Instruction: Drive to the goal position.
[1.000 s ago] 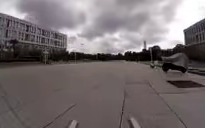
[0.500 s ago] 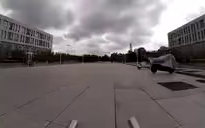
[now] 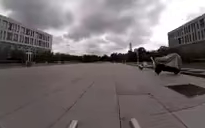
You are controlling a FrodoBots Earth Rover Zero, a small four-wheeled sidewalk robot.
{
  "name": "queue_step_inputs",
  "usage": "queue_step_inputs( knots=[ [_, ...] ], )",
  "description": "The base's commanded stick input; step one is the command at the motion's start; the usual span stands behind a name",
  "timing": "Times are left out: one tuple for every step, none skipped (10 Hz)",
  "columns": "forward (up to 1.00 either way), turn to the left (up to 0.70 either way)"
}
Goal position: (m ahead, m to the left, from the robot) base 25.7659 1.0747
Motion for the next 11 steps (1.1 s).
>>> queue_step_inputs(
  knots=[
    [1.0,0.0],
    [1.0,0.0],
    [1.0,0.0],
    [1.0,0.0],
    [1.0,0.0],
    [1.0,0.0],
    [1.0,0.0],
    [1.0,0.0],
    [1.0,0.0],
    [1.0,0.0],
    [1.0,0.0]
  ],
)
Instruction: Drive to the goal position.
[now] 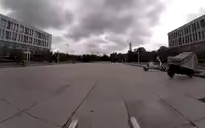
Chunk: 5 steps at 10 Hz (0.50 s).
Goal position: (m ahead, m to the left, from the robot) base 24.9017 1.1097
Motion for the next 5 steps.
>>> queue_step_inputs(
  knots=[
    [1.0,0.0],
    [1.0,0.0],
    [1.0,0.0],
    [1.0,0.0],
    [1.0,0.0]
  ],
)
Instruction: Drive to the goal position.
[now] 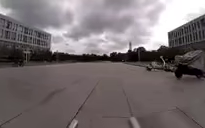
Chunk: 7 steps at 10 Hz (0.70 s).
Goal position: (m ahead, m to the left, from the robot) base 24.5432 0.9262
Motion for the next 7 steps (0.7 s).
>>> queue_step_inputs(
  knots=[
    [1.0,0.0],
    [1.0,0.0],
    [1.0,0.0],
    [1.0,0.0],
    [1.0,0.0],
    [1.0,0.0],
    [1.0,0.0]
  ],
)
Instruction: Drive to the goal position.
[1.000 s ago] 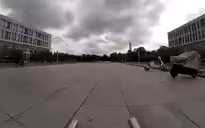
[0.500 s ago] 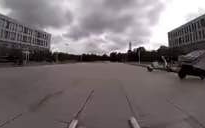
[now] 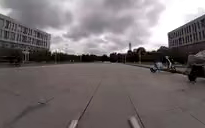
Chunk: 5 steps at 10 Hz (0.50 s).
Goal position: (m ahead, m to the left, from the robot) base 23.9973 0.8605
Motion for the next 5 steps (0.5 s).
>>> queue_step_inputs(
  knots=[
    [1.0,0.0],
    [1.0,0.0],
    [1.0,0.0],
    [1.0,0.0],
    [1.0,0.0]
  ],
)
